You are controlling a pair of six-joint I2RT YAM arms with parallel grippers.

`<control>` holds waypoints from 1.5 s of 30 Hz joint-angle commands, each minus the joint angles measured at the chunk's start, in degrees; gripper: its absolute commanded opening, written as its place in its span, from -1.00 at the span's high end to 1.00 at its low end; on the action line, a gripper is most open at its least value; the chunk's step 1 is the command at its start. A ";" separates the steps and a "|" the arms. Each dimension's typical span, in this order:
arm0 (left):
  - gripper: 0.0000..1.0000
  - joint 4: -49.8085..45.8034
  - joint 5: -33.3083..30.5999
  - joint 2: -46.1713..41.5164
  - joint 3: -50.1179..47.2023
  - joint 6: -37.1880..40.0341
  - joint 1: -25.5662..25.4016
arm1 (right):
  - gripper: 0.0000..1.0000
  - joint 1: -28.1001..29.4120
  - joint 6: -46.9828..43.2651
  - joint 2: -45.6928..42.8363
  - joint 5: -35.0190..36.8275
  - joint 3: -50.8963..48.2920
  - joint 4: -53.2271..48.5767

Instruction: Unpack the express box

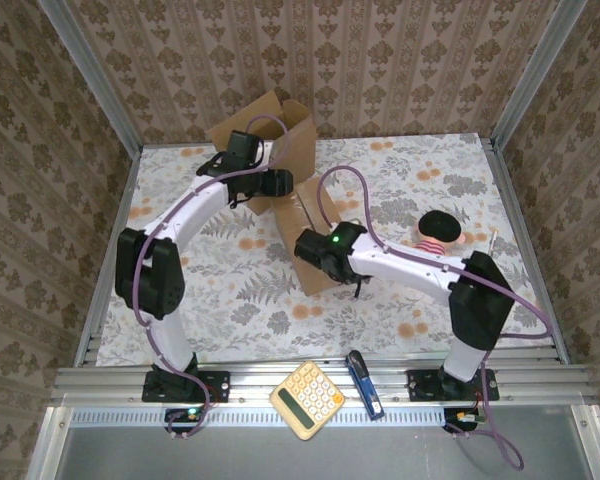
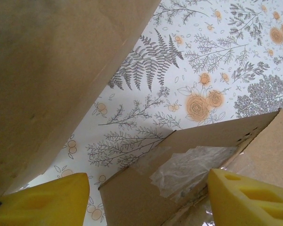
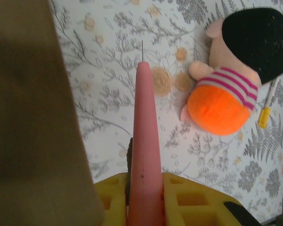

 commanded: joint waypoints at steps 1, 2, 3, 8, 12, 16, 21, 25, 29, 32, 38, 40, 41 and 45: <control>-0.33 -2.81 -0.49 -3.87 -4.28 0.57 0.23 | 1.00 -2.05 -3.90 2.51 2.24 3.52 2.78; -0.33 -2.75 -0.33 -4.57 -5.36 0.40 0.17 | 1.00 -2.65 -4.74 3.19 2.28 4.17 3.29; -0.33 -2.70 -0.17 -5.27 -6.19 0.25 0.04 | 1.00 -3.31 -5.58 3.67 2.23 4.82 3.71; -0.34 -2.45 1.17 -8.11 -10.07 -0.58 -0.82 | 1.00 -5.77 -9.45 5.31 2.15 7.21 5.70; -0.35 -2.17 1.60 -11.86 -13.59 -1.91 -1.20 | 1.00 -7.84 -12.73 6.68 1.99 8.79 7.47; -0.36 -2.00 1.55 -16.16 -17.10 -3.35 -3.72 | 1.00 -9.82 -15.86 7.38 1.89 9.44 9.57; -0.37 -1.58 1.54 -21.60 -21.76 -5.84 -4.96 | 1.00 -11.84 -19.33 8.09 1.30 10.36 12.00; -0.38 -0.91 1.61 -24.58 -25.24 -7.83 -5.50 | 1.00 -12.70 -20.96 8.55 0.14 10.72 13.48; -0.39 -0.42 1.36 -26.57 -27.86 -8.87 -5.79 | 1.00 -13.10 -21.57 9.34 -0.52 11.16 14.13; -0.46 -0.58 0.96 -27.08 -28.48 -8.92 -5.79 | 1.00 -13.19 -21.30 9.46 -0.93 11.11 14.08; -0.69 -1.14 -0.91 -27.09 -27.02 -7.95 -5.74 | 1.00 -13.36 -19.88 8.15 0.01 9.50 13.13; -0.76 -1.92 -2.16 -27.08 -25.80 -7.27 -5.62 | 1.00 -13.78 -19.50 7.21 0.74 8.66 12.68; -0.81 -2.40 -2.83 -27.00 -25.01 -6.79 -5.53 | 1.00 -14.01 -19.19 6.56 1.25 8.10 12.40; -0.99 -4.81 -5.83 -27.16 -20.92 -4.97 -4.85 | 1.00 -15.09 -18.46 3.32 3.15 6.72 10.70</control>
